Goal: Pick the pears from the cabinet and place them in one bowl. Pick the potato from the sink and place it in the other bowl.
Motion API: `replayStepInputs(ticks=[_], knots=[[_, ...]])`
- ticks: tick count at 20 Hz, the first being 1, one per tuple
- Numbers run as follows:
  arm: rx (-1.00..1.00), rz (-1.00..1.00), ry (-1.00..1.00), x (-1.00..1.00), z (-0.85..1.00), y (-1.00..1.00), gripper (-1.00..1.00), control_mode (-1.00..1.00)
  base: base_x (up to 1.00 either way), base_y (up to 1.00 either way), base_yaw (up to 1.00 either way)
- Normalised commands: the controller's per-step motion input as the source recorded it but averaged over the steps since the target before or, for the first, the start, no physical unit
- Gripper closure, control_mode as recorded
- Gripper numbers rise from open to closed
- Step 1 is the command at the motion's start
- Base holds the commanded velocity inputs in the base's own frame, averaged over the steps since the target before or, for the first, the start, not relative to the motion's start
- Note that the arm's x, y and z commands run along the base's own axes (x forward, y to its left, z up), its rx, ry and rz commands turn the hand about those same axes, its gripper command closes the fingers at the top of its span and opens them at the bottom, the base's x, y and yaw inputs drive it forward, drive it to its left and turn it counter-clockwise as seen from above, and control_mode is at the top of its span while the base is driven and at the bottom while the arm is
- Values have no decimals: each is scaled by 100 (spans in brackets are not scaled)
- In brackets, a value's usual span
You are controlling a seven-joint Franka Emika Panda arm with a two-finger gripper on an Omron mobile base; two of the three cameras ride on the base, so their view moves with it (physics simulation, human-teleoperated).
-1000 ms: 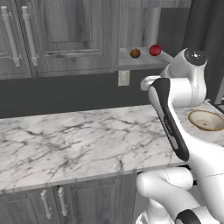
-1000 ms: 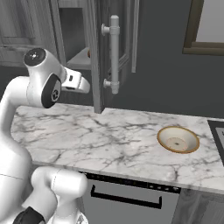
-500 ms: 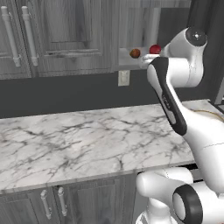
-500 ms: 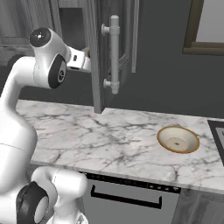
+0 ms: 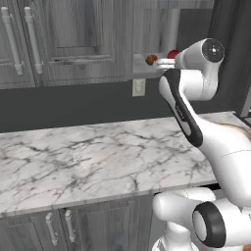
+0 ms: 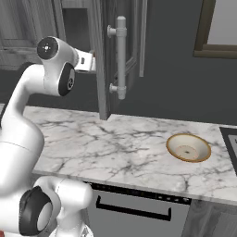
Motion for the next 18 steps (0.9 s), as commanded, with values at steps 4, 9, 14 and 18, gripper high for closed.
replayStepInputs(ticks=[4, 9, 14, 18], knots=[[0, 0, 4, 0, 59, 0, -100, -100, 0, 0, 0], [0, 1, 8, 33, 0, 0, -100, -100, 0, 0, 0], [0, 0, 6, 57, -5, 0, -100, -100, 0, 0, 0], [0, 0, 1, 42, 0, 0, -100, -100, 0, 0, 0]])
